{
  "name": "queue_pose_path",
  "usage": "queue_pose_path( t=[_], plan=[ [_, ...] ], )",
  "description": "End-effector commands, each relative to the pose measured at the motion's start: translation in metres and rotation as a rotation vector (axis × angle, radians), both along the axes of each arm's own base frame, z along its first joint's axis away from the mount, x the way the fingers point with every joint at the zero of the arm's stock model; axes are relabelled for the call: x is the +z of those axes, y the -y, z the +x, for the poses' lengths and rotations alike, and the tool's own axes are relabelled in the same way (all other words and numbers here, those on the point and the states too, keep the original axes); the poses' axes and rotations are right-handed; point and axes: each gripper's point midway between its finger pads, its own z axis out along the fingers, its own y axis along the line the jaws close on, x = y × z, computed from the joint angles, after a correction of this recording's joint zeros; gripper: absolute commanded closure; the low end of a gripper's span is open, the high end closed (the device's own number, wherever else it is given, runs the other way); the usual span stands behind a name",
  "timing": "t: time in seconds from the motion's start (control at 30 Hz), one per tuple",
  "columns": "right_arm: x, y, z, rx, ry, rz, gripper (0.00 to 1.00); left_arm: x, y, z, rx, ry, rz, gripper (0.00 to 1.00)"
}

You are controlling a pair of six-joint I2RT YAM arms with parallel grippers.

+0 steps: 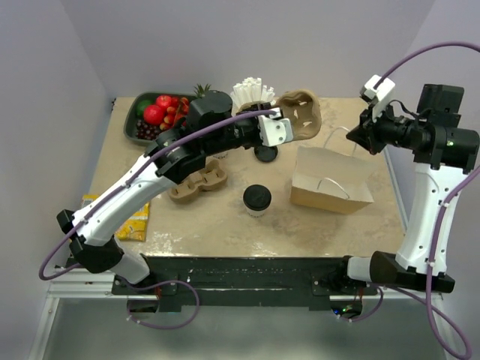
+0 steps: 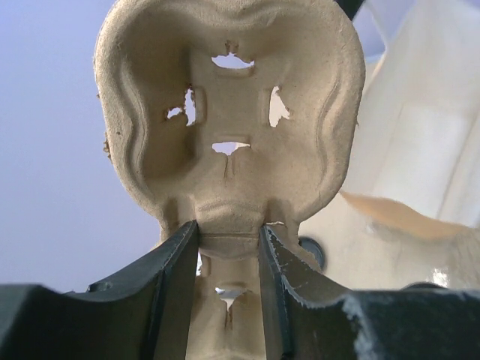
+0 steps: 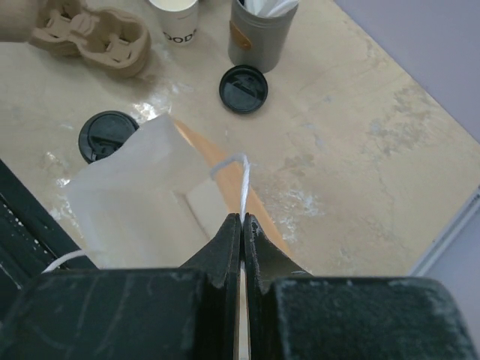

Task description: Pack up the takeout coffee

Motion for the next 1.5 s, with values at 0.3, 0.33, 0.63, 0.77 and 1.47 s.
queue_pose_path(
  t=[0.3, 0.33, 0.63, 0.77, 1.47],
  plan=[
    [-0.024, -0.011, -0.006, -0.078, -0.179, 0.156, 1.00, 0.025, 0.075, -0.085, -0.292, 0.119, -0.085, 0.91],
    [-0.023, -0.011, -0.005, -0.090, -0.175, 0.164, 1.00, 0.020, 0.080, -0.089, -0.296, 0.120, -0.076, 0.92],
    [-0.011, -0.016, -0.003, -0.114, -0.141, 0.231, 1.00, -0.005, 0.100, -0.089, -0.289, 0.153, -0.027, 0.94],
    [-0.011, -0.018, -0.010, -0.096, -0.137, 0.216, 1.00, 0.017, 0.097, -0.084, -0.254, 0.255, -0.053, 0.95],
    [-0.007, -0.026, -0.025, -0.055, -0.140, 0.229, 1.00, -0.012, 0.078, -0.077, -0.276, 0.523, 0.048, 1.00]
  ],
)
